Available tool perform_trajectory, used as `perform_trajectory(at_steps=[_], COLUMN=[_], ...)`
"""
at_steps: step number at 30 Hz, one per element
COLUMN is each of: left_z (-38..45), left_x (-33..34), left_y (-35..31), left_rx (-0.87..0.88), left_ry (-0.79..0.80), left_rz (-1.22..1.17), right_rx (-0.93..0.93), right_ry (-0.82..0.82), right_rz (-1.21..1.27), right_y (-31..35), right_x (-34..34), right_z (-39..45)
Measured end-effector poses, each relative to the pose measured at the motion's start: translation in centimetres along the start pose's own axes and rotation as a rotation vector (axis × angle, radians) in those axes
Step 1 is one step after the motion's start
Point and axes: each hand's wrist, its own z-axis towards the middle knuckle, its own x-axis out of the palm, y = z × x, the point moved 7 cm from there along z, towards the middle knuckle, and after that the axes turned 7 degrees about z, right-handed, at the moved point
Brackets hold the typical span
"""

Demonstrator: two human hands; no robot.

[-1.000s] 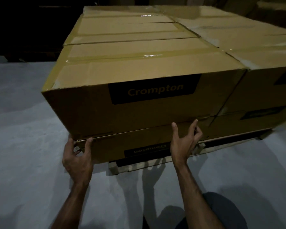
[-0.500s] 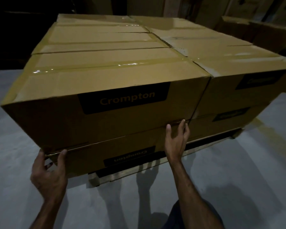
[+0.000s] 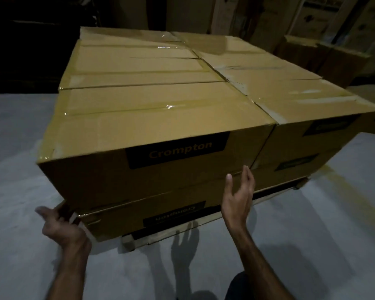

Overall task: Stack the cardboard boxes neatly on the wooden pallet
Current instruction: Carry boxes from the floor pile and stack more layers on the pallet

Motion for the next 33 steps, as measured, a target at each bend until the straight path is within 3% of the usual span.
perform_trajectory(at_steps=[2,5,9,15,20,27,33], left_z=[0.6,0.5,0.0,-3.2,-11.5,-20.0,-20.0], left_x=[0.4,0.5,0.7,2.3,5.4,8.1,11.7], left_y=[-0.7,-3.3,-10.2,-24.5,-37.5,-48.3,-50.8], left_rx=[-0.165,-0.271,-0.297,-0.179,-0.043,-0.055,-0.065], left_ry=[0.108,0.250,0.331,0.371,0.584,0.702,0.797], left_rz=[0.025,0.154,0.344,0.521,0.697,0.735,0.735], right_rx=[-0.111,-0.236,-0.275,-0.037,0.169,0.308,0.374], right_ry=[-0.034,-0.036,0.142,0.485,0.649,0.709,0.618], right_rz=[-0.043,-0.102,-0.225,-0.229,-0.192,-0.131,-0.070], right_y=[4.2,10.8,18.2,26.0,34.1,45.0,48.8], right_x=[-0.5,-0.5,1.2,0.0,-4.2,-9.3,-9.2], right_z=[-0.4,-0.8,-0.5,1.5,2.4,2.8,3.2])
